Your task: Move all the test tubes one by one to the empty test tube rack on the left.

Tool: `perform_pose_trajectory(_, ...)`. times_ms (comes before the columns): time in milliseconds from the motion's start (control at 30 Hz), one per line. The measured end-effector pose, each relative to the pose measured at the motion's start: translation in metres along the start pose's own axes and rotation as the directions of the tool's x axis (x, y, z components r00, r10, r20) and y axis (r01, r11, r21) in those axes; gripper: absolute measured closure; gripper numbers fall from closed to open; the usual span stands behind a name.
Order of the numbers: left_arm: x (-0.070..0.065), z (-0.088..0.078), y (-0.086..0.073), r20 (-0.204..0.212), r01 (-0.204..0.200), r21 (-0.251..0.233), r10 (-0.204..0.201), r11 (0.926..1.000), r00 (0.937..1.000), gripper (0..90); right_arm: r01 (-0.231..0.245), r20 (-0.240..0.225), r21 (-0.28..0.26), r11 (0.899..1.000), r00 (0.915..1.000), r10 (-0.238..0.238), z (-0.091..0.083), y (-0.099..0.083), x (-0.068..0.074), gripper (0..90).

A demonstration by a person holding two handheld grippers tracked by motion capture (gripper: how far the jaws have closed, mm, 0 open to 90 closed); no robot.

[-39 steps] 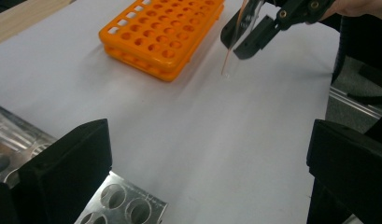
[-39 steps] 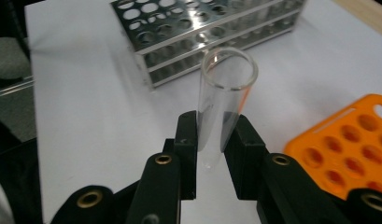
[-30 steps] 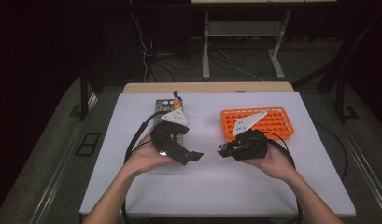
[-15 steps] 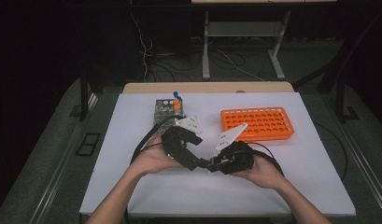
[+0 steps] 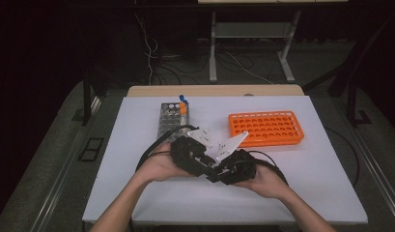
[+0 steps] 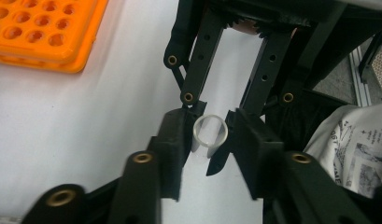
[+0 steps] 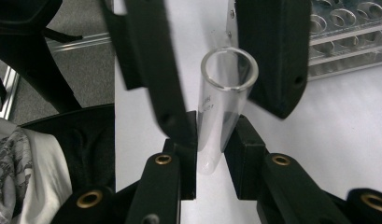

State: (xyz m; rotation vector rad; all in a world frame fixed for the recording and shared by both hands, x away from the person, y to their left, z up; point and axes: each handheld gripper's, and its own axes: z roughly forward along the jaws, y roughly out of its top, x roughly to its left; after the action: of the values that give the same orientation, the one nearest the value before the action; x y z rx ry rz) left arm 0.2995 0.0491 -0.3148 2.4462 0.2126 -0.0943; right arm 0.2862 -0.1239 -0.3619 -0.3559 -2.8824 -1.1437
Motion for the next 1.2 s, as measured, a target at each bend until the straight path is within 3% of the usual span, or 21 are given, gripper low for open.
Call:
perform_pose_trajectory(100, 0.0, 0.0, 0.0, 0.004, -0.004, 0.003, 0.004, 1.0, 1.0, 73.2, 0.001, -0.002, -0.001, 1.0, 1.0, -0.001, 0.001, 0.0, 0.001, 74.7)
perform_pose_trajectory(333, 0.002, -0.001, 0.0, 0.001, -0.005, 0.01, 0.005, 0.9999, 1.0, 74.2, 0.001, 0.004, -0.005, 1.0, 1.0, -0.001, 0.0, 0.0, 0.002, 73.1)
perform_pose_trajectory(833, 0.012, -0.021, 0.003, -0.054, 0.022, -0.032, -0.023, 0.9993, 0.9982, 74.3, -0.076, 0.057, -0.088, 0.993, 0.9951, 0.081, -0.027, -0.015, -0.01, 42.0)
perform_pose_trajectory(1067, 0.019, -0.033, 0.002, -0.085, 0.037, -0.046, -0.041, 0.9983, 0.9955, 74.3, -0.144, 0.092, -0.116, 0.983, 0.9837, 0.155, -0.035, -0.029, -0.016, 16.9)
perform_pose_trajectory(1200, 0.022, -0.039, 0.003, -0.102, 0.043, -0.052, -0.048, 0.9977, 0.9937, 74.3, -0.185, 0.091, -0.135, 0.973, 0.976, 0.198, -0.041, -0.036, -0.019, 9.7)
